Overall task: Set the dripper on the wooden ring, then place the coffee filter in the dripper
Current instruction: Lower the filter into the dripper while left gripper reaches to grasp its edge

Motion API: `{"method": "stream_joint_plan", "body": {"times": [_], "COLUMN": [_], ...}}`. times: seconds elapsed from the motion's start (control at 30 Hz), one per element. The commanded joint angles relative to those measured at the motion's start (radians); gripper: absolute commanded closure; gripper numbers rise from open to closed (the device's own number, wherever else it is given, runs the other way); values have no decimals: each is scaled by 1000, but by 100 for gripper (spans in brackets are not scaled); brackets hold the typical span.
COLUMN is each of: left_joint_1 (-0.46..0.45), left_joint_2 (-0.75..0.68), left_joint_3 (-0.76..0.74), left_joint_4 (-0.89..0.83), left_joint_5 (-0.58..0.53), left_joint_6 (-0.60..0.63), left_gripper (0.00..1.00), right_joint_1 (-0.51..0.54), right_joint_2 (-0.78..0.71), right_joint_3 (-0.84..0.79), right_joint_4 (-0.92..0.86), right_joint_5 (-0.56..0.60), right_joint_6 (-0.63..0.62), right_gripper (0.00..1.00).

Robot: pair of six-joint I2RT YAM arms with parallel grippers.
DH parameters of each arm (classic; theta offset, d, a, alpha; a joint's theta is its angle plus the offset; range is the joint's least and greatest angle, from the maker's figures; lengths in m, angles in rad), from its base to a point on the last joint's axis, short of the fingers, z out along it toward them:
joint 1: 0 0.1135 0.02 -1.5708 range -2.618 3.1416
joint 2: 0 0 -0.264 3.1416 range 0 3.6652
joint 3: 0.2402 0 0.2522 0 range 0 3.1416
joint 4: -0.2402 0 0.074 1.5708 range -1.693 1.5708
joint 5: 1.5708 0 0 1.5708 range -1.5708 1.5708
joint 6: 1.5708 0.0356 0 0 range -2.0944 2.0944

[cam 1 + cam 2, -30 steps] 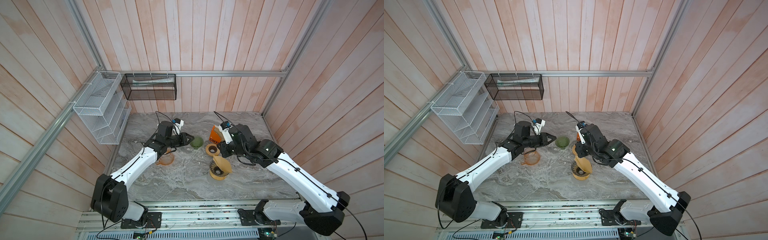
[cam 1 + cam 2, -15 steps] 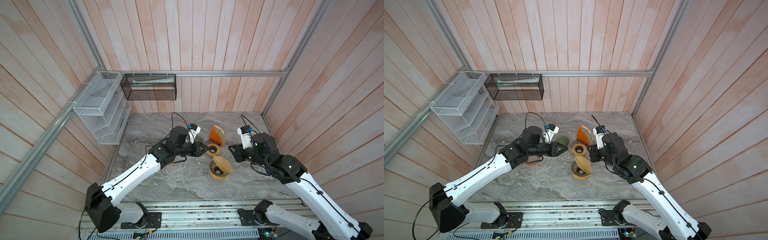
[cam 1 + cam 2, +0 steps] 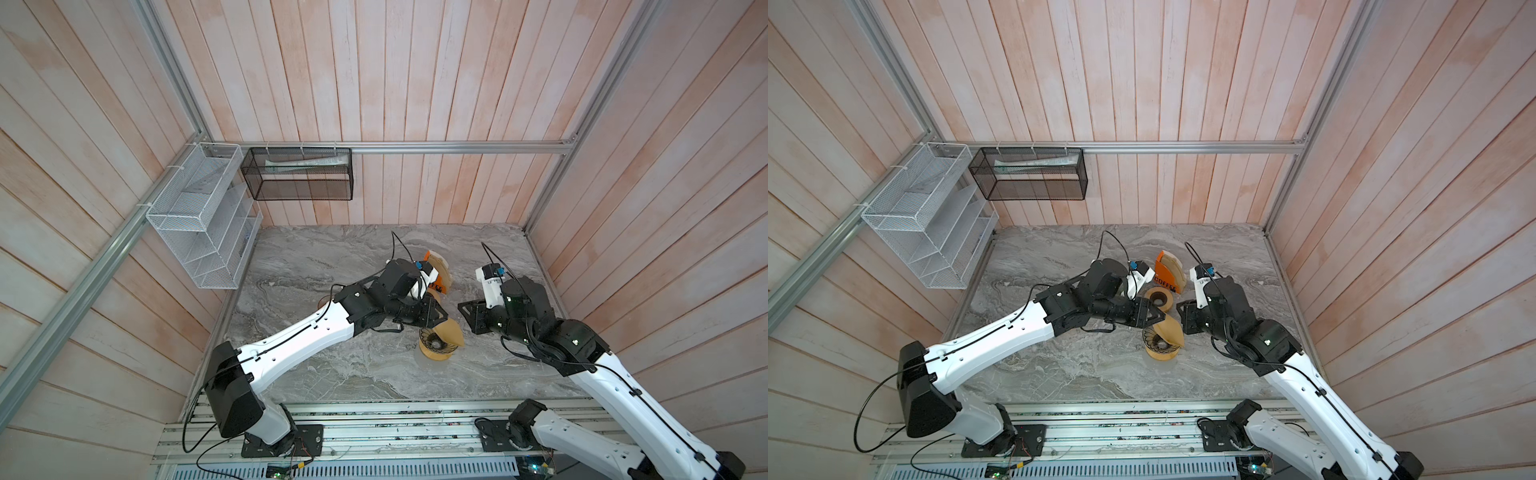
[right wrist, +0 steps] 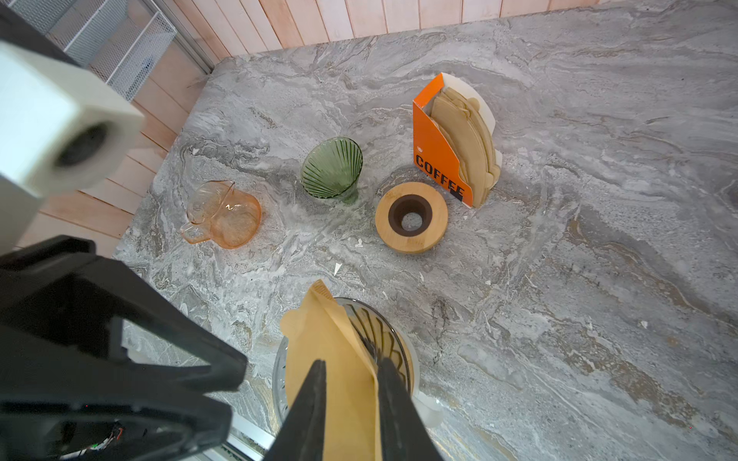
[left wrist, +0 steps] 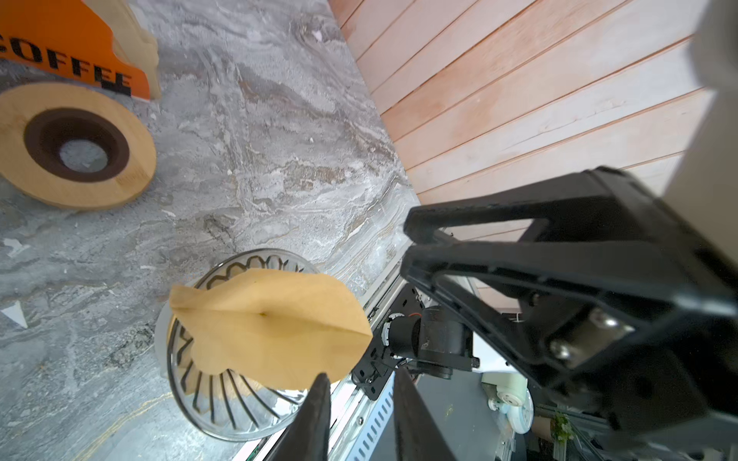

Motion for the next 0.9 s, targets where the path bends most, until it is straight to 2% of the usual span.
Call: {"method": "stream_joint_plan", "body": {"times": [0.0, 0.23, 0.37, 0.53, 0.87], "left_joint_1": [-2, -2, -2, -2, -2], "left_joint_2": [30, 41, 19, 26, -3], "left_joint_3": [-19, -64, -106, -129, -142], "left_joint_4": [-18, 17, 44, 54, 59], "left_joint_5": [17, 18, -1, 7, -12], "left_joint_6": [6, 6, 1, 3, 5], "left_gripper": [70, 70, 70, 70, 70], "right_joint_1": [-5, -5, -5, -6, -5], "right_joint_2": [-3, 58, 92, 112, 95], "right_joint_3": [-44, -82, -87, -96, -97], "right_joint_4": [24, 78, 94, 93, 87], "right_joint_5": [-18, -60, -47, -37, -88], "right_joint_6": [12, 4, -3, -10, 4], "right_gripper": [75, 75, 82, 84, 83]}}
